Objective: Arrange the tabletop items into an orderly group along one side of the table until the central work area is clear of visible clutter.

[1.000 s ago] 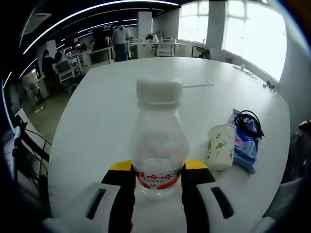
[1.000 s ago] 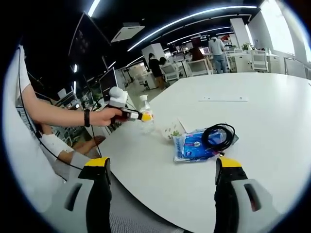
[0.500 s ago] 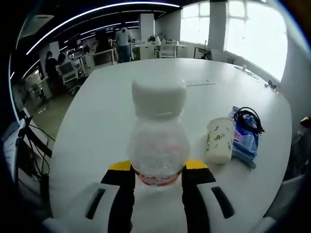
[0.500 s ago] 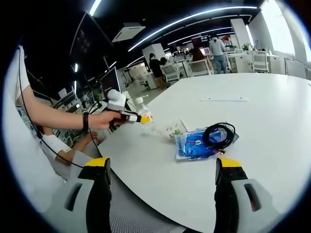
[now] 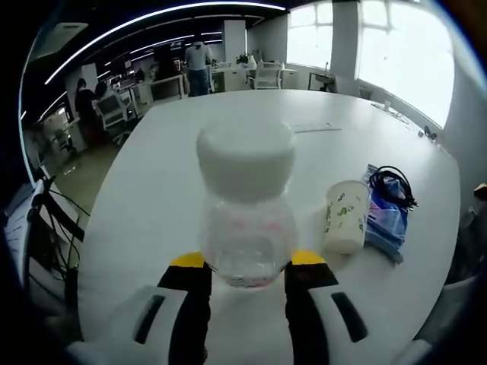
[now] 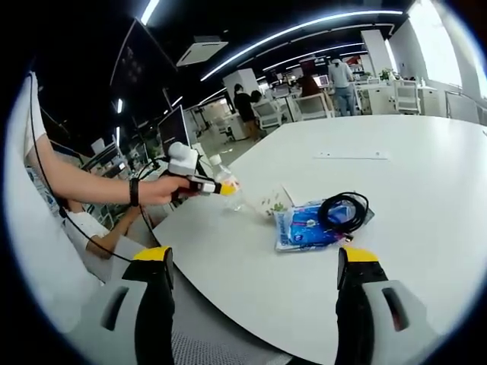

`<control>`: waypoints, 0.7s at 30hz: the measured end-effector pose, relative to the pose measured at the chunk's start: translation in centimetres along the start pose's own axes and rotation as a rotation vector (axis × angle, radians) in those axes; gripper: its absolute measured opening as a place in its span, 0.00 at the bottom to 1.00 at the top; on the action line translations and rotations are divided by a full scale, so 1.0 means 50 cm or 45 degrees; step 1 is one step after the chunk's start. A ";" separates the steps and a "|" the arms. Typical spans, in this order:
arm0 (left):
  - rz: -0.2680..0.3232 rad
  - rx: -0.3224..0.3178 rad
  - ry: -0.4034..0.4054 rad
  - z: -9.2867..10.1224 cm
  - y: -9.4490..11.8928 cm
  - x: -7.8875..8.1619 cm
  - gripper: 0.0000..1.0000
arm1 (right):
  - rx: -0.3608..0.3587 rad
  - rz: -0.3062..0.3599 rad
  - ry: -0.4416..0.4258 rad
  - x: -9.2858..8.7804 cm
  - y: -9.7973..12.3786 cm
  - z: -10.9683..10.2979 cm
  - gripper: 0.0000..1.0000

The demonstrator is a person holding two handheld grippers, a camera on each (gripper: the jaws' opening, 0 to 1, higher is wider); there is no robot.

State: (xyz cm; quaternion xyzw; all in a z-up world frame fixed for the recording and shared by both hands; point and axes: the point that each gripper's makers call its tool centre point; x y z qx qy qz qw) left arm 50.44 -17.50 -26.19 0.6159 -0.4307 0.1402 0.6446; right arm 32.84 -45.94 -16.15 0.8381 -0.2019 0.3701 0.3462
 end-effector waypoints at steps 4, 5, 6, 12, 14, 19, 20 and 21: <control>-0.011 0.006 0.010 -0.001 0.000 0.002 0.37 | 0.001 -0.009 0.001 -0.002 -0.002 0.000 0.89; -0.014 0.005 0.008 -0.002 -0.001 0.002 0.37 | 0.001 -0.011 0.002 -0.002 -0.003 0.000 0.89; -0.017 0.002 0.001 -0.001 -0.001 0.001 0.37 | 0.003 -0.012 0.003 -0.003 -0.004 -0.001 0.89; -0.021 -0.019 -0.045 -0.002 -0.004 0.004 0.38 | 0.012 -0.015 -0.001 0.000 -0.010 -0.002 0.89; -0.020 -0.016 -0.076 -0.004 -0.006 0.006 0.38 | 0.014 -0.018 0.002 0.000 -0.012 -0.003 0.89; -0.015 -0.035 -0.118 -0.004 -0.010 0.010 0.41 | 0.014 -0.019 -0.001 0.002 -0.014 0.000 0.89; -0.012 -0.040 -0.121 -0.005 -0.012 0.011 0.43 | 0.013 -0.018 -0.003 0.001 -0.013 0.001 0.89; -0.008 -0.042 -0.123 -0.006 -0.013 0.012 0.44 | 0.012 -0.019 -0.005 0.000 -0.013 0.002 0.89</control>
Point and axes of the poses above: the point that each gripper's makers call its tool centre point, and the gripper's own axes: y roughly backward along the fingers, z roughly to its right, x roughly out of its top, and after that the axes turned 10 degrees about -y, right-handed
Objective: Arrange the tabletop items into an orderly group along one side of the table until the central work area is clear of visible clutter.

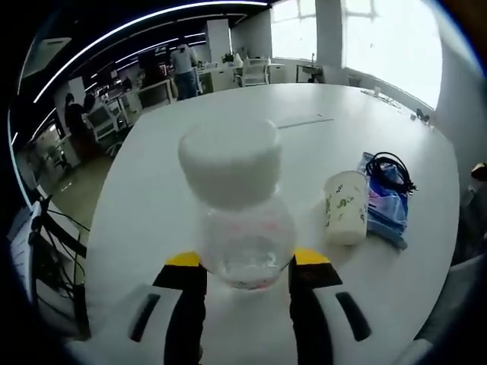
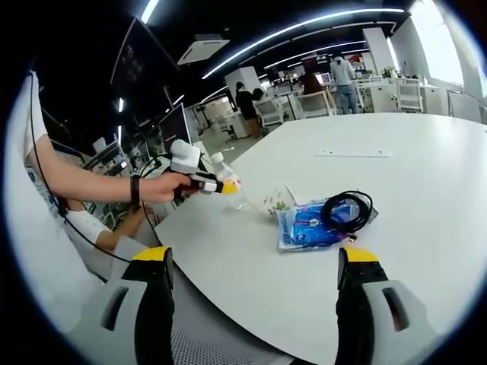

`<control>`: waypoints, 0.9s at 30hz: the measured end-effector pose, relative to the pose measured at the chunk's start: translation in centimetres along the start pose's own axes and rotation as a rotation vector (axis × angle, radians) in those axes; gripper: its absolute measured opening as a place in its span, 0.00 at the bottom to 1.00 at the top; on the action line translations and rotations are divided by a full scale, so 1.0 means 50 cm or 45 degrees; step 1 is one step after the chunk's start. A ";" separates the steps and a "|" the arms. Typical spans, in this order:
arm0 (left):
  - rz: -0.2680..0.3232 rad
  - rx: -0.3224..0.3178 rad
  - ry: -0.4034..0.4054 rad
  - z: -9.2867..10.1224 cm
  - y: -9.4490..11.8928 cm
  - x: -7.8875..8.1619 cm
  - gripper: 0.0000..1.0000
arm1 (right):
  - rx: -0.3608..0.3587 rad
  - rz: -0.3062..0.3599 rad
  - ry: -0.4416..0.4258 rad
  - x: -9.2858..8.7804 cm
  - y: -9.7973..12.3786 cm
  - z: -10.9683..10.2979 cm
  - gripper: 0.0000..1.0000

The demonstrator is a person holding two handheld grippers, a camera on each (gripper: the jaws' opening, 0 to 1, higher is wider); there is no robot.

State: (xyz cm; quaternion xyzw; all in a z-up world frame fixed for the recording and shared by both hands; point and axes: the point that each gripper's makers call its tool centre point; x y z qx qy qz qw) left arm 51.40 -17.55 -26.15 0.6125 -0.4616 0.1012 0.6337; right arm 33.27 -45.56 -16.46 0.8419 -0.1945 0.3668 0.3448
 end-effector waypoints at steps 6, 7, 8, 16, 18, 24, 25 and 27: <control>0.014 -0.016 -0.026 -0.003 -0.010 0.012 0.41 | -0.008 -0.008 -0.011 -0.006 0.001 0.007 0.89; 0.019 -0.018 -0.021 -0.004 -0.011 0.014 0.41 | -0.009 -0.009 -0.013 -0.007 0.000 0.009 0.89; 0.021 -0.018 -0.018 -0.005 -0.012 0.016 0.41 | -0.009 -0.009 -0.013 -0.007 0.000 0.009 0.89; 0.039 0.045 0.077 -0.015 -0.024 0.021 0.39 | -0.012 -0.011 -0.018 -0.005 -0.004 0.013 0.89; 0.038 0.055 0.085 -0.017 -0.026 0.023 0.39 | -0.013 -0.009 -0.019 -0.005 -0.003 0.015 0.89; 0.028 0.084 0.114 -0.023 -0.033 0.027 0.39 | -0.012 -0.021 -0.023 -0.010 -0.005 0.018 0.89; 0.025 0.089 0.119 -0.024 -0.034 0.027 0.39 | -0.011 -0.022 -0.023 -0.011 -0.005 0.018 0.89; 0.022 0.095 0.126 -0.026 -0.035 0.028 0.39 | -0.009 -0.022 -0.024 -0.011 -0.006 0.019 0.89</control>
Point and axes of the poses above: the point that each gripper's makers call its tool centre point, and the gripper's own axes: y roughly backward along the fingers, z roughly to its right, x roughly out of its top, and after that the axes turned 10 degrees about -y, right-handed
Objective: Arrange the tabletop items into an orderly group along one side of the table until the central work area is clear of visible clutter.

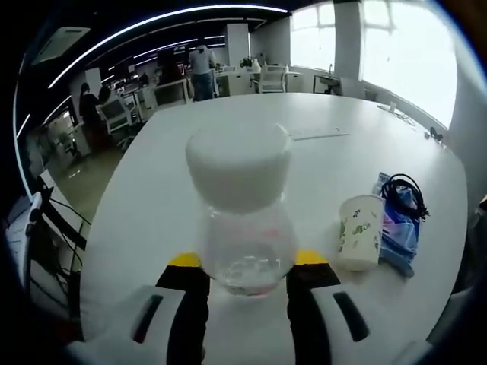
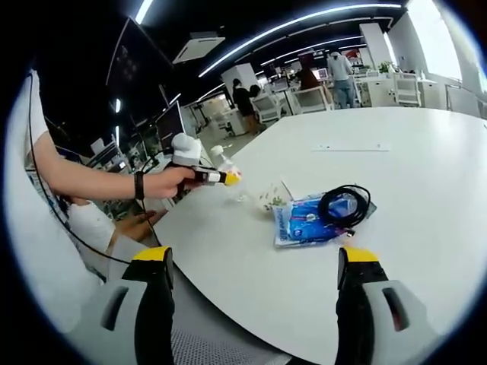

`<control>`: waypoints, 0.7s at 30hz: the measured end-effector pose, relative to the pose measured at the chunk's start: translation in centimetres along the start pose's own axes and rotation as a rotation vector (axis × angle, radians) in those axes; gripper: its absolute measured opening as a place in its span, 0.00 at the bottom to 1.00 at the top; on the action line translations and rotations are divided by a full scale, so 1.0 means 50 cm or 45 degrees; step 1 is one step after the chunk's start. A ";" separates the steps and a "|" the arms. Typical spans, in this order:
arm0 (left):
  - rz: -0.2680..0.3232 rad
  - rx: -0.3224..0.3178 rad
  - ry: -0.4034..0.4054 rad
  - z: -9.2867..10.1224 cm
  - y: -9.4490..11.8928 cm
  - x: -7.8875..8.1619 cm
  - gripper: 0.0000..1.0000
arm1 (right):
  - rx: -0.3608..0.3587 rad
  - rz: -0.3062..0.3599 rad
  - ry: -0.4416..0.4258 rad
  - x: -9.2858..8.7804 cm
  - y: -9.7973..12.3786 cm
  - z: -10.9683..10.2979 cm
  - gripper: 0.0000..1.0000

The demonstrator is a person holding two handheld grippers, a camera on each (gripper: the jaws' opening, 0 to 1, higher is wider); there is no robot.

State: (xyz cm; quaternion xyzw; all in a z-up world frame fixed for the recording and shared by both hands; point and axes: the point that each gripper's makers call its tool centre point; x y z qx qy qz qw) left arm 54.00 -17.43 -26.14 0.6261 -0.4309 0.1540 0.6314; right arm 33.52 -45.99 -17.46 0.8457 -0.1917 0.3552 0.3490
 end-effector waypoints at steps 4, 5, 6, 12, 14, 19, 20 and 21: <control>-0.007 0.014 0.012 -0.003 -0.003 0.002 0.39 | 0.004 -0.001 0.000 -0.001 -0.001 0.000 0.89; -0.008 0.015 0.014 -0.003 -0.004 0.002 0.39 | 0.005 -0.002 0.000 -0.001 -0.002 0.000 0.89; -0.010 0.016 0.016 -0.004 -0.005 0.002 0.39 | 0.006 -0.003 -0.001 -0.001 -0.002 0.000 0.89; -0.020 0.041 0.034 -0.013 -0.014 0.006 0.39 | 0.006 -0.008 -0.003 -0.003 -0.001 0.002 0.89; -0.024 0.048 0.041 -0.017 -0.018 0.008 0.39 | 0.004 -0.008 -0.004 -0.004 0.001 0.003 0.89; -0.032 0.067 0.057 -0.026 -0.025 0.011 0.39 | -0.001 -0.012 -0.006 -0.007 0.003 0.005 0.89; -0.032 0.069 0.060 -0.028 -0.027 0.012 0.39 | -0.001 -0.012 -0.007 -0.007 0.004 0.005 0.89; -0.032 0.071 0.063 -0.029 -0.027 0.013 0.39 | -0.002 -0.012 -0.007 -0.008 0.005 0.006 0.89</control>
Point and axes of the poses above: the point that each gripper's makers call its tool centre point, and the gripper's own axes: y roughly backward along the fingers, z roughly to its right, x roughly out of its top, and after that the axes turned 10 degrees about -y, right-handed
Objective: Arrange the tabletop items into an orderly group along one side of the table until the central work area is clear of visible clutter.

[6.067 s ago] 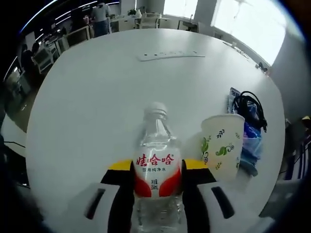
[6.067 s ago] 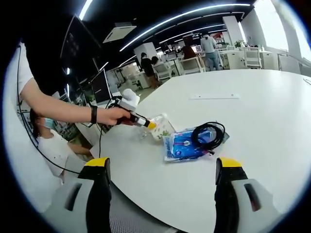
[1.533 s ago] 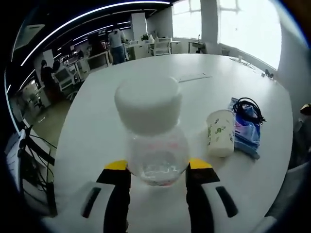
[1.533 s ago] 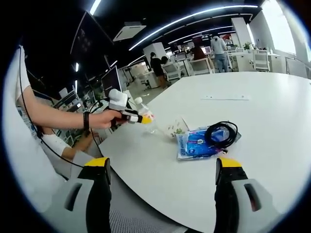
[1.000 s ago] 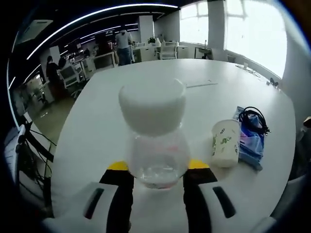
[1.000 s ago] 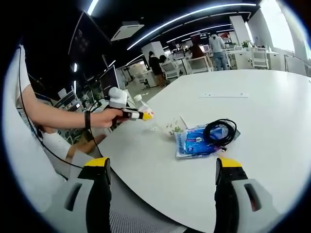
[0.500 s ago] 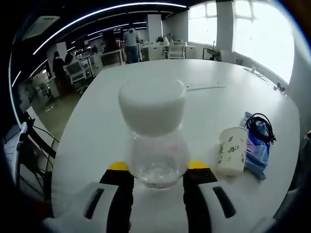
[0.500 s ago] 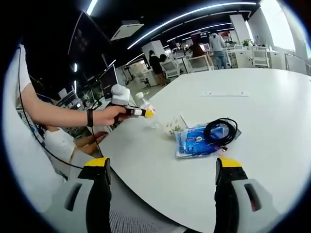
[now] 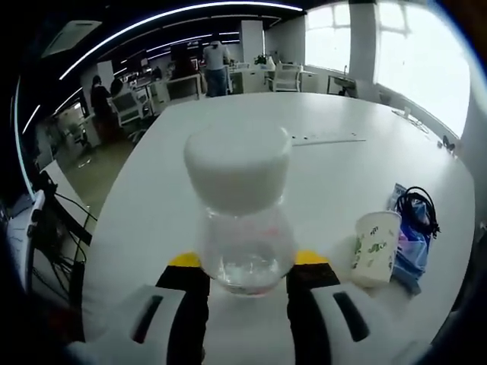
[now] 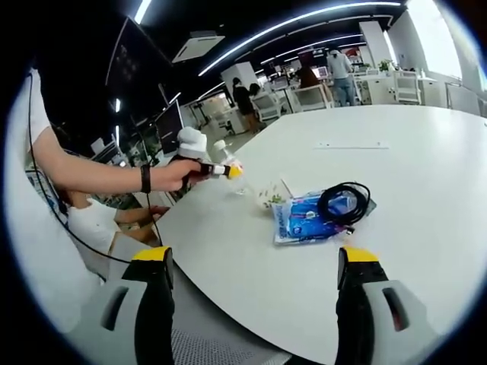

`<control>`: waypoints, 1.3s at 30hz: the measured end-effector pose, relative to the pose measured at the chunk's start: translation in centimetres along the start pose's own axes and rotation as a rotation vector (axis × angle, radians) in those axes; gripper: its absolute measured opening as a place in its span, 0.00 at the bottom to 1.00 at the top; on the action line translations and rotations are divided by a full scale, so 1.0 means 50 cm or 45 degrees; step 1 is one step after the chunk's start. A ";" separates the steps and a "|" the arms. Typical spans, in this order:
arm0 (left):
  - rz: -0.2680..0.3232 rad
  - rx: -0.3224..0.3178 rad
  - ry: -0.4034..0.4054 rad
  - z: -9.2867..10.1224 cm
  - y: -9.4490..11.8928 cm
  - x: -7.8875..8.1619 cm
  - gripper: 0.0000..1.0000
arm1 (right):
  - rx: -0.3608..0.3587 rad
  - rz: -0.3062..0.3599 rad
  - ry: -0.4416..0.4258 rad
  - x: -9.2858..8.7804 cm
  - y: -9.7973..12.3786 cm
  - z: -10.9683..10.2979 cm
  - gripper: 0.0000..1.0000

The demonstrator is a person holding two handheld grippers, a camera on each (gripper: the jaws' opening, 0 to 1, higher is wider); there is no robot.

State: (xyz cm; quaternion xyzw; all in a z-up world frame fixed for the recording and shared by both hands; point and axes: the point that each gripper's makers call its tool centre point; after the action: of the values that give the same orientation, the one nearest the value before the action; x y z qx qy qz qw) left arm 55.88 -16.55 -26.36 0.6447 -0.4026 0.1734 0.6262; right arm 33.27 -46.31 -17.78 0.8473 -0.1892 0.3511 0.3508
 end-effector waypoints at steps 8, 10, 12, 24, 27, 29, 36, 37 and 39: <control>-0.011 0.030 0.023 -0.011 -0.009 0.005 0.39 | -0.011 0.000 -0.004 -0.001 0.006 0.004 0.89; -0.015 0.037 0.028 -0.013 -0.011 0.007 0.39 | -0.012 -0.002 -0.006 -0.002 0.007 0.005 0.89; -0.016 0.044 0.035 -0.016 -0.013 0.008 0.39 | -0.014 -0.007 -0.006 -0.004 0.008 0.006 0.89; -0.032 0.071 0.064 -0.026 -0.020 0.012 0.39 | -0.017 -0.008 -0.008 -0.007 0.008 0.007 0.89; -0.035 0.056 0.057 -0.025 -0.019 0.011 0.39 | -0.016 -0.007 -0.010 -0.008 0.007 0.007 0.89; -0.037 0.048 0.032 -0.024 -0.019 0.010 0.40 | -0.011 -0.008 -0.010 -0.008 0.006 0.006 0.88; -0.043 0.052 -0.039 -0.022 -0.003 0.009 0.39 | 0.005 0.007 0.002 0.004 0.001 0.001 0.88; -0.038 0.050 -0.031 -0.022 0.003 0.010 0.39 | 0.006 0.010 0.003 0.006 0.001 0.001 0.88; -0.033 0.048 -0.031 -0.021 0.013 0.011 0.39 | 0.011 0.016 0.004 0.009 0.000 0.000 0.88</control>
State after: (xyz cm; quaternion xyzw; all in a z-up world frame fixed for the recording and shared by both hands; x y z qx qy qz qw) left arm 56.07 -15.65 -25.36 0.6637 -0.3984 0.1650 0.6112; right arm 33.57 -46.33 -17.46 0.8471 -0.1923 0.3553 0.3452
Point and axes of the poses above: the point that each gripper's makers call its tool centre point, and the gripper's own axes: y roughly backward along the fingers, z roughly to its right, x roughly out of its top, and after that the axes turned 10 degrees about -y, right-handed
